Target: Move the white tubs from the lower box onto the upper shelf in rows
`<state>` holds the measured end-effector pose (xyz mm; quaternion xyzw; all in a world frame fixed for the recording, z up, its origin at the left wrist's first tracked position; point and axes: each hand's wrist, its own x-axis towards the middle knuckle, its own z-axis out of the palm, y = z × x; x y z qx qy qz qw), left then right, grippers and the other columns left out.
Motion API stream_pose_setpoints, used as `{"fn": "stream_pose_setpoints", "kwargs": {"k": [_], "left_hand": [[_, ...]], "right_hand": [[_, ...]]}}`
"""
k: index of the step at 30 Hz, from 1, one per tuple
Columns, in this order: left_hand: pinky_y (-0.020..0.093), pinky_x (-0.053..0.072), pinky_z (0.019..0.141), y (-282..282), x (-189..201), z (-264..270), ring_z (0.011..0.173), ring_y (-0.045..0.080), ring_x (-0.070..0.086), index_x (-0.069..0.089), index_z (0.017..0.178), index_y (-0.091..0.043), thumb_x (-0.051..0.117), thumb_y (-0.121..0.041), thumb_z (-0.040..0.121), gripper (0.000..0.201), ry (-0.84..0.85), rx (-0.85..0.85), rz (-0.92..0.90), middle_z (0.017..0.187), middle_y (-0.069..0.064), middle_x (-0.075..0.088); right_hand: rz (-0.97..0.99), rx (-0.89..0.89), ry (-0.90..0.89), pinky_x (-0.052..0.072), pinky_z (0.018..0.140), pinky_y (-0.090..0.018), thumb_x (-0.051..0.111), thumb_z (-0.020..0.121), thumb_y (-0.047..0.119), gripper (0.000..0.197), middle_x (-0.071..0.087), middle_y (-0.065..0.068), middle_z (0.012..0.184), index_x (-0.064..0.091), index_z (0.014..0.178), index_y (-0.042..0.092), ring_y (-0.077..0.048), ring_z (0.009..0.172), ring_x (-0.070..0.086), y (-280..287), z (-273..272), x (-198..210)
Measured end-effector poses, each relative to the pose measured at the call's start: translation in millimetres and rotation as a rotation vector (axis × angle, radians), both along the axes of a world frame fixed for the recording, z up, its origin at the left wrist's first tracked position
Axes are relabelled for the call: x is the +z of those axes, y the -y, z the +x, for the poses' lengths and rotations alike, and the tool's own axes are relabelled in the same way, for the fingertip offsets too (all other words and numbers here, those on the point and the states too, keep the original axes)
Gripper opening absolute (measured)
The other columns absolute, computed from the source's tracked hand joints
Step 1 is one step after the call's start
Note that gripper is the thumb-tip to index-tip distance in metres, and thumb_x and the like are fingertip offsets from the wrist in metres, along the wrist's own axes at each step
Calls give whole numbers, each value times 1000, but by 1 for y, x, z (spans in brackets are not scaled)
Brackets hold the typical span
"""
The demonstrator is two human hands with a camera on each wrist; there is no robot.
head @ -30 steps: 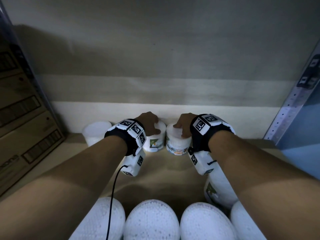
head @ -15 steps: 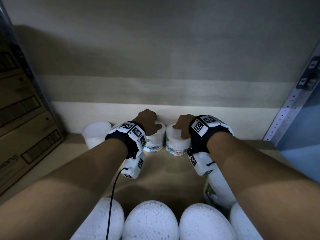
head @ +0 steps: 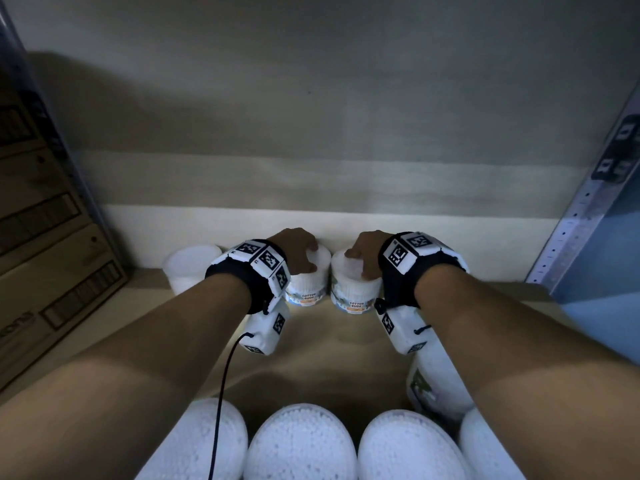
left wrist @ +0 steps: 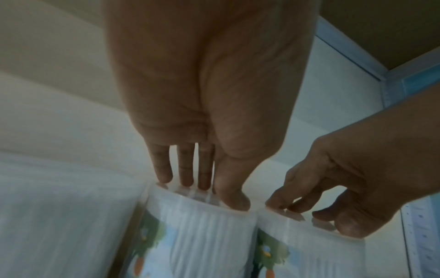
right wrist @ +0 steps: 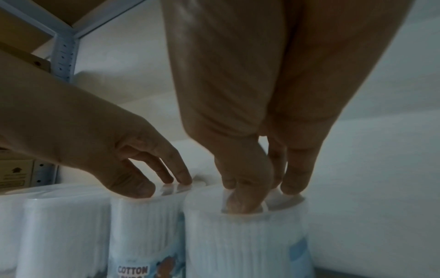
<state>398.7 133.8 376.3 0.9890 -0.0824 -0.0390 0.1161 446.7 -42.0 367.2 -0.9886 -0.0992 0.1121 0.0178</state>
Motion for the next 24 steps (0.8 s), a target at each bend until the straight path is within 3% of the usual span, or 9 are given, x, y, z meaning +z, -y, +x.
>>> {"fn": "stream_pose_setpoints", "kwargs": {"k": [4, 7, 10, 12, 18, 21, 24], "left_hand": [[27, 33, 107, -4, 1, 1, 134, 22, 42, 50, 136, -18, 66, -23, 86, 53, -18, -12, -19, 145, 6, 43], [29, 34, 107, -7, -1, 2, 132, 23, 44, 52, 134, -20, 67, -21, 85, 51, -27, -24, -29, 144, 6, 45], [30, 35, 107, -8, -1, 2, 132, 23, 45, 53, 134, -21, 66, -21, 86, 50, -23, -32, -32, 143, 6, 45], [30, 35, 107, -9, 0, 1, 132, 24, 45, 53, 134, -20, 65, -21, 86, 49, -32, -50, -18, 144, 6, 45], [31, 38, 103, -7, 9, -6, 128, 25, 49, 56, 132, -22, 71, -23, 82, 52, -71, -99, 37, 139, 6, 50], [29, 39, 98, -7, 14, -17, 129, 25, 49, 57, 130, -20, 73, -19, 80, 52, -114, -143, 26, 138, 7, 51], [30, 40, 100, -6, 20, -35, 130, 24, 47, 56, 131, -20, 74, -18, 80, 54, -169, -184, 56, 140, 6, 49]], "right_hand": [[-31, 67, 1, 37, 102, -29, 60, 90, 15, 53, 47, -6, 143, 45, 140, 17, -26, 129, 48, -3, 4, -4], [-34, 112, 18, 38, 95, -25, 64, 85, 18, 58, 46, -2, 144, 45, 139, 23, -24, 129, 49, 0, 5, -1], [-38, 84, -15, 39, 91, -22, 60, 90, 14, 53, 48, -6, 143, 45, 141, 13, -25, 130, 48, -1, 3, 0], [-47, 105, 1, 36, 88, -21, 63, 87, 16, 56, 48, -4, 143, 45, 140, 19, -24, 128, 50, 0, 4, 1], [-30, 57, -56, 40, 98, -27, 65, 86, 14, 56, 49, -5, 142, 47, 139, 16, -26, 128, 51, 1, -9, 7], [-95, 97, -35, 46, 99, -33, 78, 65, 33, 78, 50, -2, 140, 47, 136, 28, -25, 123, 55, 3, -19, 5], [-114, 94, -46, 47, 101, -41, 71, 41, 50, 92, 48, 6, 138, 46, 128, 37, -24, 122, 53, 10, -21, -5]]}}
